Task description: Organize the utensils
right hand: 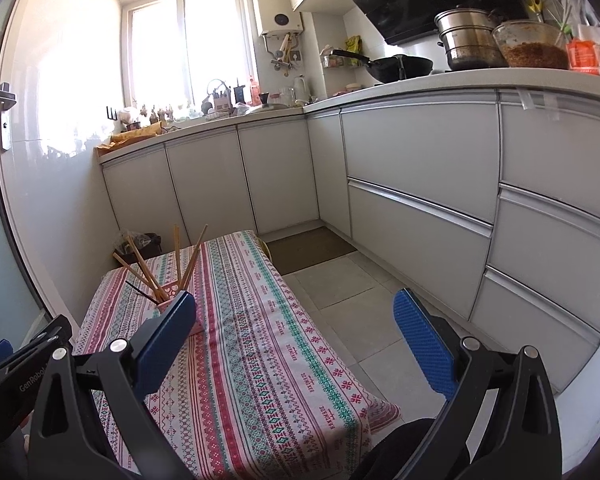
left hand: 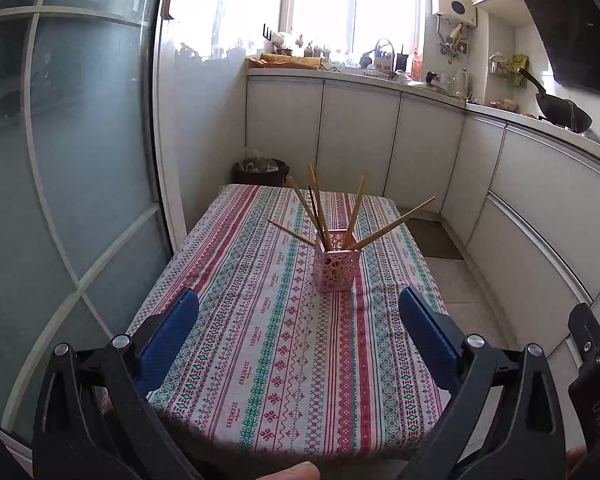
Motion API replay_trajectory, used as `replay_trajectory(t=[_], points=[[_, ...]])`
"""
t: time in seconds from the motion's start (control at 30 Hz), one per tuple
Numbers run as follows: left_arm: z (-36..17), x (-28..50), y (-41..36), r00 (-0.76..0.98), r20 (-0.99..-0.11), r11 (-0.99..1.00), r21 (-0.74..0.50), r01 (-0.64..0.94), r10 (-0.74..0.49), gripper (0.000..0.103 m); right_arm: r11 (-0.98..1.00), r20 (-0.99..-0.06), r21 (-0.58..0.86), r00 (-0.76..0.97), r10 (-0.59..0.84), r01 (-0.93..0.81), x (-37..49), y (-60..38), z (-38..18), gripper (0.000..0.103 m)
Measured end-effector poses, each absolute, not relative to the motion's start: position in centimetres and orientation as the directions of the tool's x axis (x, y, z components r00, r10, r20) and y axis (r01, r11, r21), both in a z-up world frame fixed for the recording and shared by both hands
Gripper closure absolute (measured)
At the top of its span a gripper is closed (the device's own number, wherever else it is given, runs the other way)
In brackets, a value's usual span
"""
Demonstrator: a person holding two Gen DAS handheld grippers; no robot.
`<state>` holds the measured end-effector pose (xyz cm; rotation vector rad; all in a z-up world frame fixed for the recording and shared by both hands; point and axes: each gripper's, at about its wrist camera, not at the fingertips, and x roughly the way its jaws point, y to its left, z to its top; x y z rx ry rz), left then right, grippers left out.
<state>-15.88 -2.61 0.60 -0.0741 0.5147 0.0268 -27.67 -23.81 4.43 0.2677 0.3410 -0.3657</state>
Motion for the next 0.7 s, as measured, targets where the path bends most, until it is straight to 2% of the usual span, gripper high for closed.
replay_trajectory(t=[0.2,0.43,0.7], points=[[0.5,-15.9,-2.3,0.881,-0.464,0.994,0.001,-0.106,0.094,0.007,0.9,-0.387,0.103,0.851,-0.355,0.423,-26.7,-22.4,4.7,0.007],[0.9,-15.8,-2.2,0.892,-0.441,0.994,0.01,-0.111,0.104,0.007,0.904,-0.404,0.062,0.839,-0.365,0.423,-25.8,-21.9,4.7,0.007],[1.6,-15.4,-1.9,0.896,-0.439,0.997,-0.01,-0.075,0.063,0.007,0.913,-0.422,0.106,0.849,-0.317,0.393,-25.0,-22.2,4.6,0.007]])
